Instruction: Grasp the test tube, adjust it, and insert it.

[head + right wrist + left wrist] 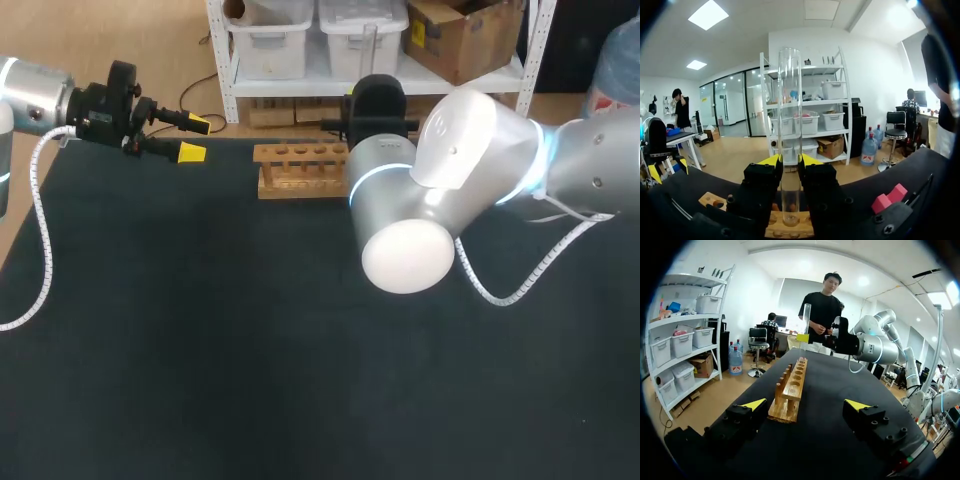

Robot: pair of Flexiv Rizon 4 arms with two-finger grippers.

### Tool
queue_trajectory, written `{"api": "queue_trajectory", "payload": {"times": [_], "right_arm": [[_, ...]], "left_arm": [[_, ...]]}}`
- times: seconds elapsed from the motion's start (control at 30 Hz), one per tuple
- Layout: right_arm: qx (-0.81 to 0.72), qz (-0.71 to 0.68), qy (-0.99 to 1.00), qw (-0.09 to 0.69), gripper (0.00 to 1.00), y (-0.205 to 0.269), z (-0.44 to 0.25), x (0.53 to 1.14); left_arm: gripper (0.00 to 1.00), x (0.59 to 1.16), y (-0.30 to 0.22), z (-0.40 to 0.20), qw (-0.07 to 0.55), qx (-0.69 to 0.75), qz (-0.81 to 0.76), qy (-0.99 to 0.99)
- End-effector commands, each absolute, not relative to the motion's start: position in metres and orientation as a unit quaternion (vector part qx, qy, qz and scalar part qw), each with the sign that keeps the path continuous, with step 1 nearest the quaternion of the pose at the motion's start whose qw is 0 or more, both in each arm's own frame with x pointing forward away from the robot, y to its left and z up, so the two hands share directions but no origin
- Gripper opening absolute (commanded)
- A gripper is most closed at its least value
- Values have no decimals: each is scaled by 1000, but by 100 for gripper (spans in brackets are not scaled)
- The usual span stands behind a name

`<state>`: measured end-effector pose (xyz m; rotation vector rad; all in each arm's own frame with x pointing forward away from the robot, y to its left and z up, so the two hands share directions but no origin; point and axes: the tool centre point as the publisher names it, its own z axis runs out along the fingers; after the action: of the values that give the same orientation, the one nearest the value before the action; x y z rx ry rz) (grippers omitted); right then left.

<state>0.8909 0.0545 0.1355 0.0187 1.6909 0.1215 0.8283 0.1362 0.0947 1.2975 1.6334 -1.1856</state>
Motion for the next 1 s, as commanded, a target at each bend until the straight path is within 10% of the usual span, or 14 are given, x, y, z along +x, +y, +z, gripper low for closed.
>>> {"api": "queue_trajectory", "payload": {"times": [0.03,1.0], "right_arm": [[7,58,748,661,0,54,132,893],[16,74,778,624,0,61,89,893]], "left_arm": [[100,828,137,94,363,504,-460,634],[100,828,137,94,363,504,-460,634]]}}
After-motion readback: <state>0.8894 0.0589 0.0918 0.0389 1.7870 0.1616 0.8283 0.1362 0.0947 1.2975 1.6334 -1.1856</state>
